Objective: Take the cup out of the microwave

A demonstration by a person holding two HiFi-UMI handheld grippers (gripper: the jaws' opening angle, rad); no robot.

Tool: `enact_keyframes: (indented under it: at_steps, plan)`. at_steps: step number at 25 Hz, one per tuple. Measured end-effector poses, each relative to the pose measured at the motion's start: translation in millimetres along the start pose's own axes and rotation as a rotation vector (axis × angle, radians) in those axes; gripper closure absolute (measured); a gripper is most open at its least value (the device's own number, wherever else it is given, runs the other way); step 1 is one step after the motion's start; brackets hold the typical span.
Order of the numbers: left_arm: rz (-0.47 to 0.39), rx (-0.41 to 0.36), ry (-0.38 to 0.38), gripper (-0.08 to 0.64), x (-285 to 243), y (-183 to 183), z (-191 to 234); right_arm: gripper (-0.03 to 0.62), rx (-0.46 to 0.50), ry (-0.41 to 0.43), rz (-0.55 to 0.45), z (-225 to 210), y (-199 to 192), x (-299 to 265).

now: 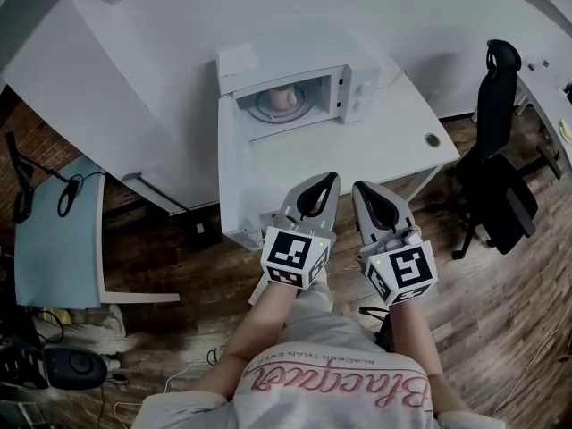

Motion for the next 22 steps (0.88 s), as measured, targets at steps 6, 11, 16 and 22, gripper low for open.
enact_keyframes:
  at_steps: [6,11,16,22]
  plan:
    - [0.019,0.009,0.04,0.555,-26,-11,29,0.581,-0.001,0.041,0.025,-15,-1,-39]
    - [0.031,0.02,0.076,0.555,-44,-21,53,0.581,-0.025,0.069,0.033,-27,0,-70]
    - [0.043,0.04,0.112,0.555,-59,-32,76,0.58,-0.009,0.11,0.072,-34,-7,-100]
    - [0.055,0.046,0.139,0.555,-69,-41,99,0.58,-0.007,0.131,0.092,-40,-11,-130]
Point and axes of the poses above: the fingertips, and each gripper's own axes: x backward along the fingers, z to its left, y out of its top, the point moved 3 cm from there along x, backward along the fingers, and after that the axes turned 15 degrees about -x, right-handed, at the moved point
